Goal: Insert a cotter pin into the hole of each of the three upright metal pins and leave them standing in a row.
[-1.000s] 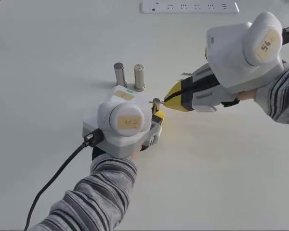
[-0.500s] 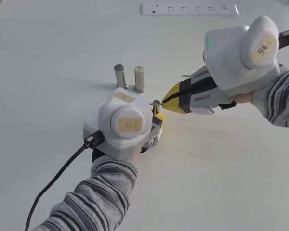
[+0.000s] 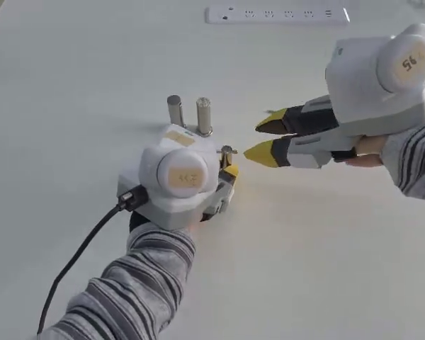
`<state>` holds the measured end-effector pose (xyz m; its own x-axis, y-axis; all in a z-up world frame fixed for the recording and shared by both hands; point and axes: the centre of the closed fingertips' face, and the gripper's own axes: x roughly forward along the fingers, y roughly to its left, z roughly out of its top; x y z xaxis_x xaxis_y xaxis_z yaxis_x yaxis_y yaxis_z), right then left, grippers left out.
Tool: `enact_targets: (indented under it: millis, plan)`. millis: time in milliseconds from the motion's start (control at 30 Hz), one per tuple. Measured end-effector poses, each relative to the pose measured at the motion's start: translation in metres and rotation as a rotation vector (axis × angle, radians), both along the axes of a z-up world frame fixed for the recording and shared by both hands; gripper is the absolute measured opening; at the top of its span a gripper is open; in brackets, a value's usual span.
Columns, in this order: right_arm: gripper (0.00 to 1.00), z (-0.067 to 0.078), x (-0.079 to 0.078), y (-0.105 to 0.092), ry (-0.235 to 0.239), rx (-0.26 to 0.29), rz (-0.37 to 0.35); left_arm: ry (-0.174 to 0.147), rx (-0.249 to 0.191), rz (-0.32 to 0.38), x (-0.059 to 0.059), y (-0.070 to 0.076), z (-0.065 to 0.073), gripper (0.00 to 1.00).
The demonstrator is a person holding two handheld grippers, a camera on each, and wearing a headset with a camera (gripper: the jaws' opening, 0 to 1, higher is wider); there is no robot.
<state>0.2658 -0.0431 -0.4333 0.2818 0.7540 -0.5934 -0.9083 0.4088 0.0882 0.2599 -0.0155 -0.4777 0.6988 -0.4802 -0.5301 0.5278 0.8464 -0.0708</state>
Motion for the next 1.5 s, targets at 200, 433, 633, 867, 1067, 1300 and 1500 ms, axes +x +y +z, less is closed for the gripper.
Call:
enact_targets:
  millis: [200,433,633,867,1067,1300,1500]
  plan:
    - [0.23,0.001,0.000,-0.005,0.009,0.021,-0.051,0.001,0.024,-0.006,0.003,0.010,-0.001,0.05]
    - [0.23,0.003,-0.001,-0.003,0.023,0.048,-0.082,-0.017,0.038,0.000,0.012,0.028,0.004,0.05]
    - [0.23,-0.001,-0.002,-0.001,0.032,0.056,-0.095,-0.028,0.045,0.007,0.023,0.042,0.007,0.05]
    - [0.23,-0.003,-0.003,-0.002,0.042,0.060,-0.113,-0.017,0.052,0.004,0.027,0.052,0.003,0.05]
    - [0.23,-0.005,-0.002,-0.006,0.052,0.059,-0.130,-0.006,0.046,0.013,0.026,0.055,0.001,0.05]
    - [0.23,-0.006,-0.001,-0.007,0.059,0.064,-0.143,-0.011,0.042,-0.003,0.026,0.053,0.001,0.05]
    - [0.23,-0.005,0.000,-0.006,0.071,0.080,-0.156,-0.020,0.054,-0.009,0.026,0.053,0.001,0.05]
